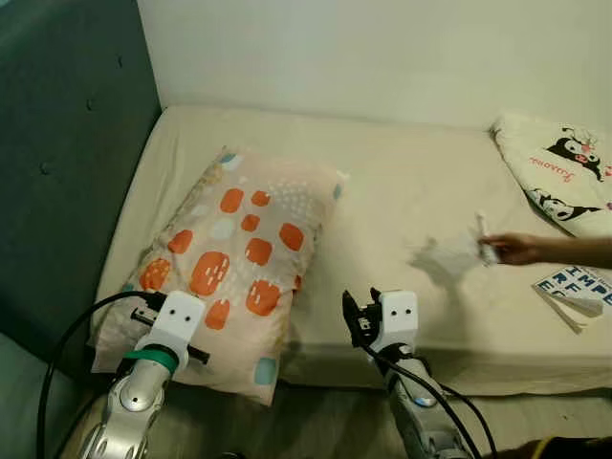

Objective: Clean up the room

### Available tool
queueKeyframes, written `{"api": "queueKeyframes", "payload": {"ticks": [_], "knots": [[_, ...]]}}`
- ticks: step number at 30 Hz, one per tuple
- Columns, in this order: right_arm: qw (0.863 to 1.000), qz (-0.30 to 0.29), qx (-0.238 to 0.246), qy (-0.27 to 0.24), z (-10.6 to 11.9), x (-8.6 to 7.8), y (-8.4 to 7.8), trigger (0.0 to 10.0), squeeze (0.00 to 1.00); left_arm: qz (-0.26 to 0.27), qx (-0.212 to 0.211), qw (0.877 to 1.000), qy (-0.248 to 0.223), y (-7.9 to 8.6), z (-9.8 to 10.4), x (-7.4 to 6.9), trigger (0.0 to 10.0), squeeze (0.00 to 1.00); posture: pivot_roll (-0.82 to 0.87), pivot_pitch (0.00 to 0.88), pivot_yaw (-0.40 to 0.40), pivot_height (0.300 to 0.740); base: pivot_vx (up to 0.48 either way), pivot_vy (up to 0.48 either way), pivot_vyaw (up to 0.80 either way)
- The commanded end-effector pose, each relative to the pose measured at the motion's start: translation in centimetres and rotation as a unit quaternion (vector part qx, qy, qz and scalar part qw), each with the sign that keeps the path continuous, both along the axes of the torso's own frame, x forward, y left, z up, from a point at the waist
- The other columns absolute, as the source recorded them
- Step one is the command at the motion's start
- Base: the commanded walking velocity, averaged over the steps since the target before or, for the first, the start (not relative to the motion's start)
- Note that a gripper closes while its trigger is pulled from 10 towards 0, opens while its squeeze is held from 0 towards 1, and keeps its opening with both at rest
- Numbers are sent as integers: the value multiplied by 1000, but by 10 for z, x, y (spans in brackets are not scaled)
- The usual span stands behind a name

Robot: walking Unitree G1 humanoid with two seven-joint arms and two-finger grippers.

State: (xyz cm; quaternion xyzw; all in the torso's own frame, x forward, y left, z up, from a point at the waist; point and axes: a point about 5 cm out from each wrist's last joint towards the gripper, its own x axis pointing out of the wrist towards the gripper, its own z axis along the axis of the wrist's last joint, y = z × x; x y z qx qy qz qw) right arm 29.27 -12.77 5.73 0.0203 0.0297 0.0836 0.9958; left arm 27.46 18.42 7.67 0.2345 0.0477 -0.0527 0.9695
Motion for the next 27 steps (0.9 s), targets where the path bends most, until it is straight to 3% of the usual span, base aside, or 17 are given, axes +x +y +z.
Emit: {"api": "queueKeyframes", "payload": {"ticks": [1, 27], "knots": [[1000, -4, 1, 10, -4, -3, -3, 10000, 0, -8, -8, 1000, 14, -2, -6, -3, 10000, 0, 101, 127, -37, 730, 0, 0, 0], [1000, -3, 1, 13, -4, -4, -4, 10000, 0, 21, -25, 999, -7, 2, 3, 1, 10000, 0, 101, 134, -42, 645, 0, 0, 0]]}}
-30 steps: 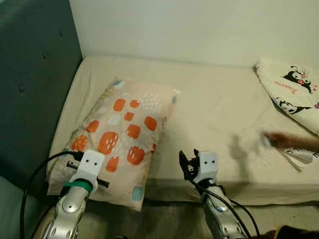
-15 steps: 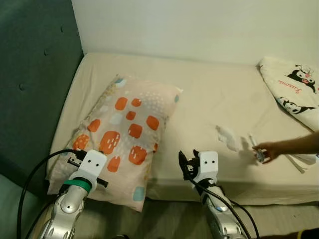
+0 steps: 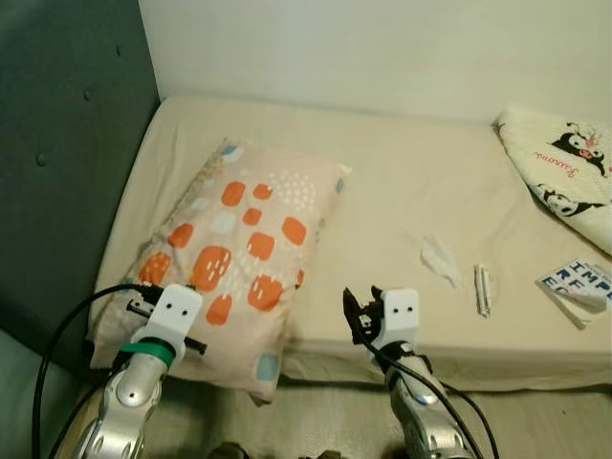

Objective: Clean up the room

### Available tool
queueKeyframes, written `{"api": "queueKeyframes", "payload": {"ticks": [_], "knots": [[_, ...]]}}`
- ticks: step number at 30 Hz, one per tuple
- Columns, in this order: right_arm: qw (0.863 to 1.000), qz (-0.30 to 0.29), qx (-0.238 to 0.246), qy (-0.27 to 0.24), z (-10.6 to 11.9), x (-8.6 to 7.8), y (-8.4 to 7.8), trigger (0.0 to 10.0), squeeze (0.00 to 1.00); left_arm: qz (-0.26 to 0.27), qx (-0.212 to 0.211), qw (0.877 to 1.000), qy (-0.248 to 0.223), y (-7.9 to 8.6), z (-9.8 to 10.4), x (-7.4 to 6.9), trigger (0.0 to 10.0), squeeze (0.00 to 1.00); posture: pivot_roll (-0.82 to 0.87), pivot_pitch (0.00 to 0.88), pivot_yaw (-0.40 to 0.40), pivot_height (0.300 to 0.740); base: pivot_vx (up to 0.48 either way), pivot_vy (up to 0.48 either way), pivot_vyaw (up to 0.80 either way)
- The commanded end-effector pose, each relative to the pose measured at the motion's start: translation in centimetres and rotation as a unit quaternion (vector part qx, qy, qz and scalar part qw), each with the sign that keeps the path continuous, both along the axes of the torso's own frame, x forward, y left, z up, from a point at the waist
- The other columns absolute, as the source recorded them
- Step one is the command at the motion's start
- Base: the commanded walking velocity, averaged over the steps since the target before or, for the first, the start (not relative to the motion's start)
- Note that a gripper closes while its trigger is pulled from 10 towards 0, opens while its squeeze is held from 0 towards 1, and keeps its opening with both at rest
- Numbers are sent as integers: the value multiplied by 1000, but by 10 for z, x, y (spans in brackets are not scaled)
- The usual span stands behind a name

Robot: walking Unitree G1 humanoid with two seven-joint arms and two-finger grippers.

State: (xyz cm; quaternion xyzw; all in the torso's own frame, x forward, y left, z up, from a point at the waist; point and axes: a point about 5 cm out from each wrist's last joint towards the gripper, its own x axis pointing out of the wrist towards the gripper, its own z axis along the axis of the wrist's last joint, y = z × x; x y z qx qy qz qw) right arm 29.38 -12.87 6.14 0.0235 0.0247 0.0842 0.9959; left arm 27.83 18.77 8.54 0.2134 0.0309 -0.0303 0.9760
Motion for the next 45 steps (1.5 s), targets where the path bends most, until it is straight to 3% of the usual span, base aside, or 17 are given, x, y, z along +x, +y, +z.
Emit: {"api": "queueKeyframes", "payload": {"ticks": [1, 10, 15, 23, 28, 30, 32, 33, 34, 35, 37, 40, 43, 45], "knots": [[1000, -3, -3, 18, -8, -5, -3, 10000, 0, 4, -3, 1000, 12, -1, -5, -3, 10000, 0, 101, 134, -42, 640, 0, 0, 0], [1000, -5, 0, 15, -6, -4, -4, 10000, 0, 43, 42, 998, -33, 19, 13, -1, 10000, 0, 104, 142, -35, 610, 0, 0, 0], [1000, -2, 2, 9, -1, -2, -2, 10000, 0, 63, 58, 995, -47, 45, 30, 8, 10000, 0, 114, 164, -36, 585, 0, 0, 0], [1000, 7, -4, 5, 2, -2, -6, 10000, 0, 71, 75, 992, -69, 51, 41, 14, 10000, 0, 104, 188, -48, 571, 0, 0, 0], [1000, 15, -4, -4, 7, 0, -6, 10000, 0, 84, 59, 992, -68, 51, 41, 15, 10000, 0, 98, 188, -52, 571, 0, 0, 0], [999, 42, 8, -22, 17, 3, 0, 10000, 0, 120, 70, 987, -85, 54, 41, 12, 10000, 0, 92, 184, -56, 571, 0, 0, 0], [997, 66, 26, -29, 22, 3, 7, 10000, 0, 149, 129, 973, -119, 60, 49, 11, 10000, 0, 93, 182, -56, 571, 0, 0, 0], [997, 66, 26, -29, 22, 3, 7, 10000, 0, 149, 129, 973, -119, 60, 49, 11, 10000, 0, 93, 182, -56, 571, 0, 0, 0], [991, 114, 53, -42, 32, 3, 20, 10000, 0, 187, 159, 959, -143, 70, 58, 8, 10000, 0, 93, 182, -56, 571, 0, 0, 0], [991, 114, 53, -42, 32, 3, 20, 10000, 0, 187, 159, 959, -143, 70, 58, 8, 10000, 0, 93, 182, -56, 571, 0, 0, 0], [984, 150, 77, -51, 42, 2, 31, 10000, 0, 224, 173, 947, -152, 80, 63, 5, 10000, 0, 97, 179, -55, 571, 0, 0, 0], [967, 229, 102, -55, 56, -2, 49, 10000, 0, 270, 168, 937, -141, 96, 64, -1, 10000, 0, 97, 179, -55, 571, 0, 0, 0], [948, 308, 74, -22, 51, -12, 64, 10000, 0, 292, 105, 947, -85, 113, 50, -2, 10000, 0, 98, 180, -55, 571, 0, 0, 0], [945, 321, 64, -10, 47, -14, 66, 10000, 0, 295, 89, 949, -68, 117, 45, -2, 10000, 0, 98, 180, -55, 571, 0, 0, 0]]}}
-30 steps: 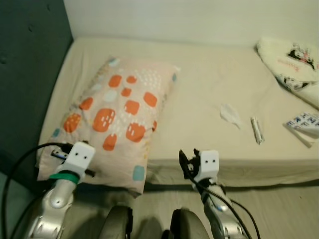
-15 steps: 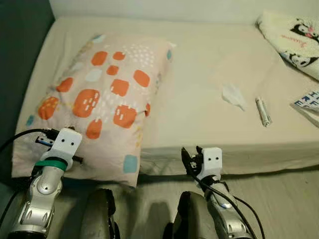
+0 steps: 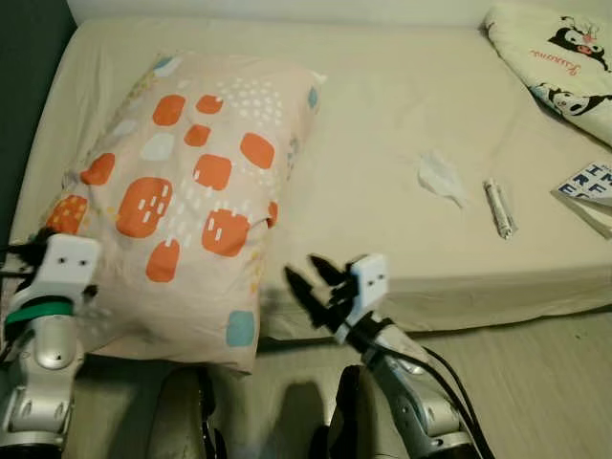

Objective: Clean up the room

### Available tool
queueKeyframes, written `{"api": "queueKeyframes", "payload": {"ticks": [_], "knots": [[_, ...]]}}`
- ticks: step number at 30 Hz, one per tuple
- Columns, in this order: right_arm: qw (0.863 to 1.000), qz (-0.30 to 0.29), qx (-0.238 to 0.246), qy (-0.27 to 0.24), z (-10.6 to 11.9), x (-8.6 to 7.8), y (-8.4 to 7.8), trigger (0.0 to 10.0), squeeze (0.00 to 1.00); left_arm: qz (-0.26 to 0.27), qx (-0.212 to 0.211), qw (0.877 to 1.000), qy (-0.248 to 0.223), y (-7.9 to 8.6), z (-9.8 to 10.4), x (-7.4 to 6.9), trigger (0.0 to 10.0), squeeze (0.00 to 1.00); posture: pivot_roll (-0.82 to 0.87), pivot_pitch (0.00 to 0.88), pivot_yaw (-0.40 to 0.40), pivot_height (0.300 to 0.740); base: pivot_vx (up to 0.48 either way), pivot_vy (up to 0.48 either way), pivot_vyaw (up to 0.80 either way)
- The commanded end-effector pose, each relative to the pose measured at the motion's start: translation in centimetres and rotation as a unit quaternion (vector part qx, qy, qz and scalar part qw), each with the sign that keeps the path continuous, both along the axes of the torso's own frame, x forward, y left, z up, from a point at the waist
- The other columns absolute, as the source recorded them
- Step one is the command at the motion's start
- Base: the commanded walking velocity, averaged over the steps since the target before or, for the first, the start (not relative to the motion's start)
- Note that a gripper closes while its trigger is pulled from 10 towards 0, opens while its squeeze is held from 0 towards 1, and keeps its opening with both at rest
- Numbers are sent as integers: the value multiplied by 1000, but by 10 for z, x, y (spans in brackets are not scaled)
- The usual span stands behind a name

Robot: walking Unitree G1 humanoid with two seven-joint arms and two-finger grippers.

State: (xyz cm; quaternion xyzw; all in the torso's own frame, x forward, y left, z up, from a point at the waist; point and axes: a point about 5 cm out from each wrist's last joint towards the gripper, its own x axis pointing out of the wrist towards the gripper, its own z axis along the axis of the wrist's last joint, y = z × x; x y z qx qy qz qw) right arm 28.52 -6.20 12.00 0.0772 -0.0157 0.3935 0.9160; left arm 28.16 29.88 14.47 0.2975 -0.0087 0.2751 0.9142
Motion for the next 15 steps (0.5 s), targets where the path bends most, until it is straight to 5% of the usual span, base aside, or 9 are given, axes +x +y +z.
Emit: {"api": "queueKeyframes", "payload": {"ticks": [1, 5, 9, 10, 14, 15], "knots": [[999, 26, -38, 26, -18, -8, 1, 10000, 0, 14, -31, 999, 42, 12, -17, -5, 10000, 0, 98, 181, -55, 571, 0, 0, 0], [988, 96, -114, 32, -38, -16, 14, 10000, 0, 30, 21, 994, 99, 36, -22, -6, 10000, 0, 84, 180, -53, 571, 0, 0, 0], [988, 95, -110, 43, -42, -12, 24, 10000, 0, 35, 84, 986, 141, 44, -24, -7, 10000, 0, 81, 179, -47, 571, 0, 0, 0], [989, 97, -104, 49, -42, -11, 38, 10000, 0, 35, 111, 976, 184, 51, -32, -12, 10000, 0, 75, 179, -41, 571, 0, 0, 0], [987, 100, -117, 40, -40, -12, 47, 10000, 0, 37, 88, 970, 224, 56, -46, -22, 10000, 0, 75, 179, -41, 571, 0, 0, 0], [989, 94, -109, 40, -37, -12, 48, 10000, 0, 10, 40, 970, 241, 51, -58, -25, 10000, 0, 78, 178, -44, 571, 0, 0, 0]]}}
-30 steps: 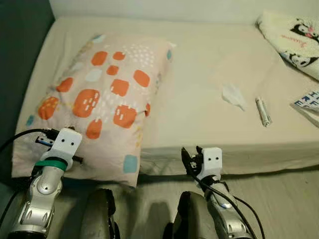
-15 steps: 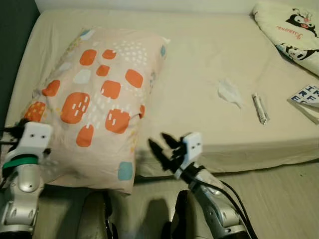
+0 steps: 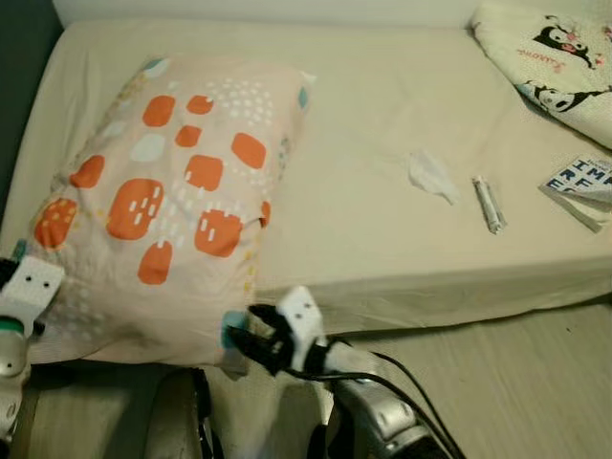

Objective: Clean up the room

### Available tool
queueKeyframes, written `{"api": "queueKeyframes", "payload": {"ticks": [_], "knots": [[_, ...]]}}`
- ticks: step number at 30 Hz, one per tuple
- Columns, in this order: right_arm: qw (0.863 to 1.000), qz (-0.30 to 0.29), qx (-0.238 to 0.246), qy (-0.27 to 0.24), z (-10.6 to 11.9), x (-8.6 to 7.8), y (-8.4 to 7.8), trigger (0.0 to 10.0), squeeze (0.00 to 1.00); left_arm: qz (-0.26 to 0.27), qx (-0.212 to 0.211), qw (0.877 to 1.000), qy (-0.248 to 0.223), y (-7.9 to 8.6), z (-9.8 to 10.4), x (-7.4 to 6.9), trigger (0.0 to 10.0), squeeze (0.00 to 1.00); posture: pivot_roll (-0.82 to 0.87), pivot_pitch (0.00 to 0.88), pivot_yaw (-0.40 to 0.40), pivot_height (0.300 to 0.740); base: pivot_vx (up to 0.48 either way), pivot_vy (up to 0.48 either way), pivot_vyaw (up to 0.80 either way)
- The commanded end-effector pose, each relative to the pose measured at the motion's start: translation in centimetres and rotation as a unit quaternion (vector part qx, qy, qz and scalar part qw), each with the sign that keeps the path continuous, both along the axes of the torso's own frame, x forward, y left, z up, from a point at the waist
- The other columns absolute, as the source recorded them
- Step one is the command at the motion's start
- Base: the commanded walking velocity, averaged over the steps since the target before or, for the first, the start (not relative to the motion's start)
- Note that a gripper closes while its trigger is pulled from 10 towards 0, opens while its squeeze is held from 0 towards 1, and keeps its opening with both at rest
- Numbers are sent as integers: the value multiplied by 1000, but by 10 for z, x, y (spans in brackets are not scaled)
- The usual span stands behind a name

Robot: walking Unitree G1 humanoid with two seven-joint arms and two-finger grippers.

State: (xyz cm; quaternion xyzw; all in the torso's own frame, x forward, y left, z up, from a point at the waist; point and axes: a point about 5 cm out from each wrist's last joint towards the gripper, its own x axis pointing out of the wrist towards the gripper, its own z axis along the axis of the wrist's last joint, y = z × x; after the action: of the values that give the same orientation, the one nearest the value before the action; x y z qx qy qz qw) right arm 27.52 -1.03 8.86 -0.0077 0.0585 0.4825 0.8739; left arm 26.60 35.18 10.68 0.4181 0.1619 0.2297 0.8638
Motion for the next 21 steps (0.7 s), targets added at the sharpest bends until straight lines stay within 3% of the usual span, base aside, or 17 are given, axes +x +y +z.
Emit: {"api": "queueKeyframes", "payload": {"ticks": [1, 2, 3, 4, 6, 9, 11, 12, 13, 14, 16, 17, 18, 19, 20, 21], "knots": [[1000, -27, 7, 11, -1, 0, -6, 10000, 0, -56, -109, 992, 43, -17, -30, -8, 10000, 0, 80, 178, -47, 571, 0, 0, 0], [1000, -27, 7, 11, -1, 0, -6, 10000, 0, -56, -109, 992, 43, -17, -30, -8, 10000, 0, 80, 178, -47, 571, 0, 0, 0], [999, -44, 17, 9, 2, 2, -11, 10000, 0, -111, -155, 981, 38, -33, -34, -4, 10000, 0, 79, 180, -52, 571, 0, 0, 0], [999, -44, 17, 9, 2, 2, -11, 10000, 0, -111, -155, 981, 38, -33, -34, -4, 10000, 0, 79, 180, -52, 571, 0, 0, 0], [995, -94, 31, -3, 9, 10, -31, 10000, 0, -211, -215, 953, 26, -65, -30, 10, 10000, 0, 81, 180, -61, 571, 0, 0, 0], [992, -120, 34, -10, 12, 15, -43, 10000, 0, -241, -226, 944, 21, -75, -25, 17, 10000, 0, 81, 180, -61, 571, 0, 0, 0], [985, -171, 31, -22, 14, 24, -67, 10000, 0, -316, -248, 915, 21, -102, -12, 32, 10000, 0, 72, 188, -61, 571, 0, 0, 0], [985, -171, 31, -22, 14, 24, -67, 10000, 0, -316, -248, 915, 21, -102, -12, 32, 10000, 0, 72, 188, -61, 571, 0, 0, 0], [979, -201, 25, -30, 15, 28, -80, 10000, 0, -358, -258, 897, 22, -119, -4, 38, 10000, 0, 69, 198, -55, 571, 0, 0, 0], [979, -201, 25, -30, 15, 28, -80, 10000, 0, -358, -258, 897, 22, -119, -4, 38, 10000, 0, 69, 198, -55, 571, 0, 0, 0], [966, -257, 19, -37, 18, 36, -102, 10000, 0, -432, -283, 856, 33, -153, 9, 47, 10000, 0, 65, 208, -47, 571, 0, 0, 0], [966, -257, 19, -37, 18, 36, -102, 10000, 0, -432, -283, 856, 33, -153, 9, 47, 10000, 0, 65, 208, -47, 571, 0, 0, 0], [961, -274, 18, -40, 19, 39, -107, 10000, 0, -455, -298, 838, 39, -166, 13, 49, 10000, 0, 66, 213, -41, 571, 0, 0, 0], [961, -274, 18, -40, 19, 39, -107, 10000, 0, -455, -298, 838, 39, -166, 13, 49, 10000, 0, 66, 213, -41, 571, 0, 0, 0], [956, -288, 20, -44, 22, 42, -109, 10000, 0, -473, -307, 825, 37, -179, 17, 55, 10000, 0, 66, 217, -38, 571, 0, 0, 0], [956, -288, 20, -44, 22, 42, -109, 10000, 0, -473, -307, 825, 37, -179, 17, 55, 10000, 0, 66, 217, -38, 571, 0, 0, 0]]}}
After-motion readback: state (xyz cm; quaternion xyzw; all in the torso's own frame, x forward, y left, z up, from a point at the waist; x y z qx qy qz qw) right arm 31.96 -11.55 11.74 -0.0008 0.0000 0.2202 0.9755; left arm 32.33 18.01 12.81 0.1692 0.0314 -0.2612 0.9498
